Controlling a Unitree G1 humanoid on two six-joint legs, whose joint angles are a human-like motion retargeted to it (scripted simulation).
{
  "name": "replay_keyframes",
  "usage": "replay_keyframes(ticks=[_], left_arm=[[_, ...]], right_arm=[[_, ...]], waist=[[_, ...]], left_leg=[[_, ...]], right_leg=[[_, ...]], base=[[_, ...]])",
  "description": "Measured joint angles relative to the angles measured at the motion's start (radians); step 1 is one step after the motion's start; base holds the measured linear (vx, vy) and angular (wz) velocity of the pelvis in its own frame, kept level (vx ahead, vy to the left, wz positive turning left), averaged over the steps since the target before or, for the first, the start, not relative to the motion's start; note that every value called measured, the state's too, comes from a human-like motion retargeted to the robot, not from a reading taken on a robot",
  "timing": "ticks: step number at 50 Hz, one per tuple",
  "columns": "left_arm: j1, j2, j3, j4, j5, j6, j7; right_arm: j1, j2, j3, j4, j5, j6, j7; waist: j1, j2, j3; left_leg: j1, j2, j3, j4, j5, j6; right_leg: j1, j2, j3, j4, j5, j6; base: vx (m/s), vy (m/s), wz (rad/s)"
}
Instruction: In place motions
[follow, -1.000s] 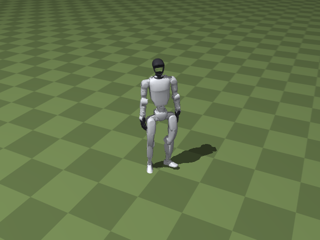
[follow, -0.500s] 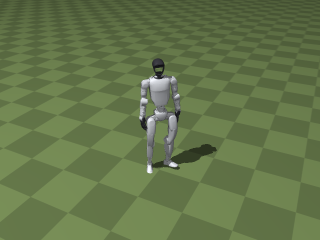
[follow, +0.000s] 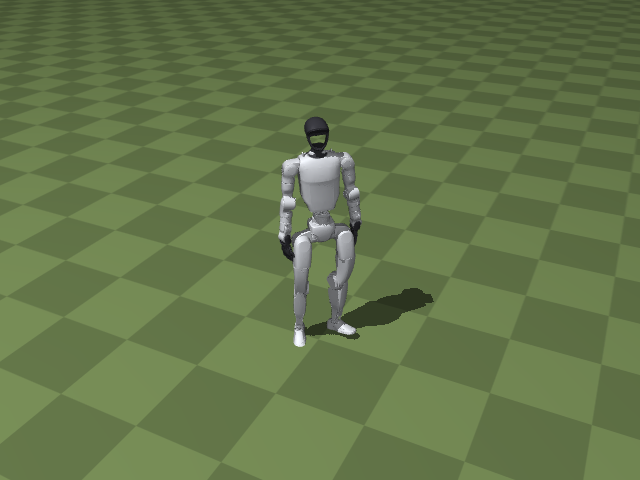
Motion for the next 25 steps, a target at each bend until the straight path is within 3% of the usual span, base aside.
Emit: replay_keyframes(ticks=[25], left_arm=[[-0.001, 0.000, -0.004, 0.001, -0.002, 0.000, 0.000]], right_arm=[[0.000, 0.000, -0.004, 0.000, 0.001, 0.001, 0.003]], waist=[[0.003, 0.001, -0.001]], left_leg=[[0.000, 0.000, -0.003, 0.001, -0.001, 0.000]], right_leg=[[0.000, 0.000, -0.001, 0.000, 0.000, -0.001]], base=[[0.00, 0.00, 0.00]])
